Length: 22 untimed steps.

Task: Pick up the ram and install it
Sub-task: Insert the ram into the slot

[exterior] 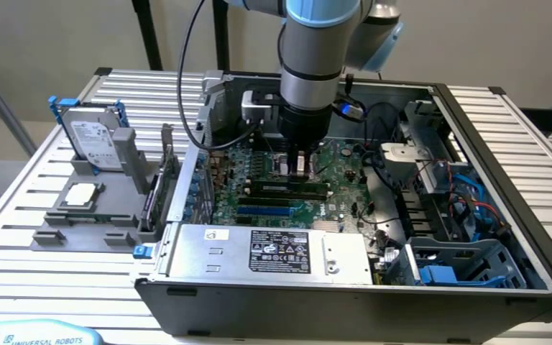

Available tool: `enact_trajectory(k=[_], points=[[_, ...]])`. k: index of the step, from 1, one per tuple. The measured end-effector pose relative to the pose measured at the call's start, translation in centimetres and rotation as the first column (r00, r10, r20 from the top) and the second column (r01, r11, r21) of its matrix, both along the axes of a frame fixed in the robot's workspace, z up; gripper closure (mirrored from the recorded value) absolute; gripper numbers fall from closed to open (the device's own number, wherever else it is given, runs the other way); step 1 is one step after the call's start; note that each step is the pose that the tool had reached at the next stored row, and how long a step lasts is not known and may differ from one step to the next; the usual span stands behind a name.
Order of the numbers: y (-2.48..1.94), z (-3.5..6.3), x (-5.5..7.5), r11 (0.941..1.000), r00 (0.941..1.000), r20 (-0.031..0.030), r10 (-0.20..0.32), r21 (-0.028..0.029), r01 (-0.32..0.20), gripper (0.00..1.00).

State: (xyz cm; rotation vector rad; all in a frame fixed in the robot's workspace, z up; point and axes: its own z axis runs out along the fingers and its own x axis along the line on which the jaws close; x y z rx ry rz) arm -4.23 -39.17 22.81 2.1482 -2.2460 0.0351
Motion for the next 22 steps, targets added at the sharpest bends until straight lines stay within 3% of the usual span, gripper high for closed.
enact_trajectory(k=[22], points=[[0.22, 0.05, 0.0, 1.0, 1.0, 0.0, 0.0, -0.0001, 0.0, 0.87]])
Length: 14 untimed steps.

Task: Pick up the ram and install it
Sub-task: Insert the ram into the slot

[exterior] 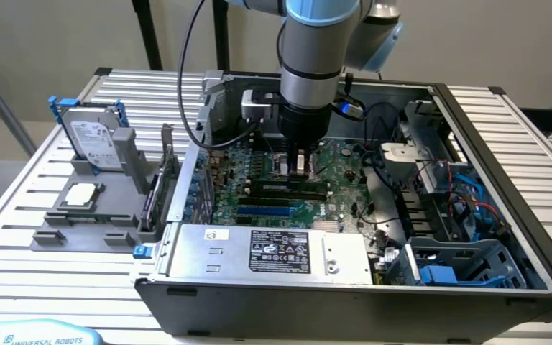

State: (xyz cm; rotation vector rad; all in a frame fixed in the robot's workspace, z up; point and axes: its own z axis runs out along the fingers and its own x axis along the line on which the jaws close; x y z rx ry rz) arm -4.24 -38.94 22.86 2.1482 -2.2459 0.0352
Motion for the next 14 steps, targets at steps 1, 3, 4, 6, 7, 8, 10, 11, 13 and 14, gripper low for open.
enact_trajectory(k=[1, 3, 4, 6, 7, 8, 10, 11, 13, 14], points=[[0.0, -0.02, 0.0, 1.0, 1.0, 0.0, 0.0, 0.0001, 0.0, 0.87], [0.01, -0.09, 0.0, 1.0, 1.0, 0.0, 0.0, 0.0001, 0.0, 0.87], [0.01, -0.15, 0.0, 1.0, 1.0, 0.0, 0.0, 0.0, 0.0, 0.87], [0.01, -0.28, 0.0, 1.0, 1.0, 0.0, 0.0, 0.0, 0.0, 0.87], [0.01, -0.34, 0.0, 1.0, 1.0, 0.0, 0.0, 0.0001, 0.0, 0.87], [0.01, -0.39, 0.0, 1.0, 1.0, -0.0001, 0.0, 0.0, 0.0, 0.87], [0.01, -0.39, 0.0, 1.0, 1.0, -0.0001, 0.0, -0.0001, 0.0, 0.87], [0.0, -0.39, 0.0, 1.0, 1.0, -0.0001, 0.0, -0.0001, 0.0, 0.87], [0.01, -0.39, 0.0, 1.0, 1.0, 0.0001, 0.0, 0.0002, 0.0, 0.87], [0.01, -0.39, 0.0, 1.0, 1.0, 0.0001, 0.0, 0.0003, 0.0, 0.87]])
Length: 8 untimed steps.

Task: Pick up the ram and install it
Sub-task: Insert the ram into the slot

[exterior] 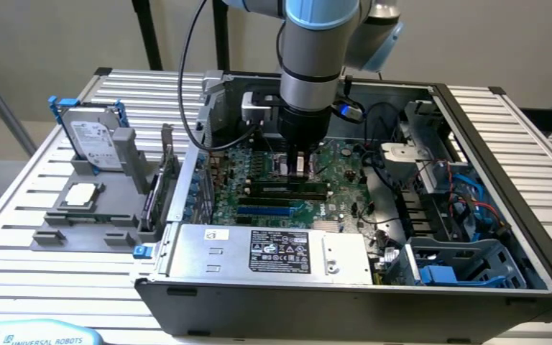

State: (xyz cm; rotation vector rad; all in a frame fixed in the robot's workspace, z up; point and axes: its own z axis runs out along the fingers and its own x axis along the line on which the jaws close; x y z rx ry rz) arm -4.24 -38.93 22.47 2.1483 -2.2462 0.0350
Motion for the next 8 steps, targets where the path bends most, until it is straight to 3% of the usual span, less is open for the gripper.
enact_trajectory(k=[8], points=[[0.02, 0.06, 0.0, 1.0, 1.0, -0.0004, 0.0, -0.0001, 0.0, 0.87]])
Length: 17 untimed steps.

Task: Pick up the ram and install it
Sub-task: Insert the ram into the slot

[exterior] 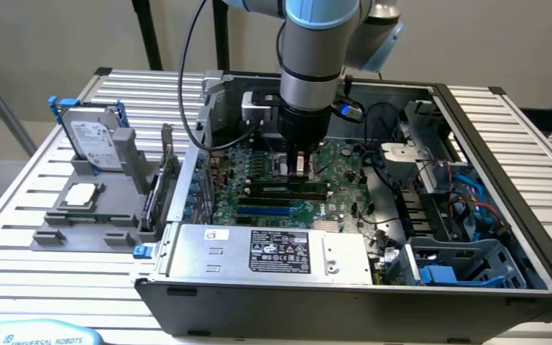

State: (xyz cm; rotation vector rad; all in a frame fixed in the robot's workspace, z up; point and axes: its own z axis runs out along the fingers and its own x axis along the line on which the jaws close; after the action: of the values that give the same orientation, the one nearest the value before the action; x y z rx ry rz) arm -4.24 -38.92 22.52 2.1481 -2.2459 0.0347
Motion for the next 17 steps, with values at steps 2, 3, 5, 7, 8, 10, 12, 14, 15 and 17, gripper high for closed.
enact_trajectory(k=[2, 3, 5, 7, 8, 10, 12, 14, 15, 17], points=[[0.0, 0.0, -0.01, 1.0, 1.0, -0.0009, 0.0, -0.0001, 0.0, 0.87], [0.0, 0.01, -0.01, 1.0, 1.0, -0.0018, 0.0, -0.0002, 0.0, 0.87], [0.01, 0.0, -0.01, 1.0, 1.0, -0.0035, 0.0, -0.0001, 0.0, 0.87], [0.02, 0.0, 0.0, 1.0, 1.0, -0.0057, 0.0, -0.0002, 0.0, 0.87], [0.03, -0.02, 0.0, 1.0, 1.0, -0.007, 0.0, -0.0001, 0.0, 0.87], [0.03, -0.05, 0.02, 1.0, 0.9999, -0.0109, 0.0, 0.0, 0.0, 0.87], [0.03, -0.09, 0.06, 1.0, 0.9999, -0.0138, 0.0, 0.0, 0.0, 0.87], [0.02, -0.14, 0.12, 1.0, 0.9999, -0.0149, 0.0, -0.0002, 0.0, 0.87], [0.02, -0.15, 0.16, 1.0, 0.9999, -0.0155, 0.0, -0.0002, 0.0, 0.87], [0.02, -0.18, 0.26, 1.0, 0.9999, -0.0158, 0.0, -0.0002, 0.0, 0.87]])
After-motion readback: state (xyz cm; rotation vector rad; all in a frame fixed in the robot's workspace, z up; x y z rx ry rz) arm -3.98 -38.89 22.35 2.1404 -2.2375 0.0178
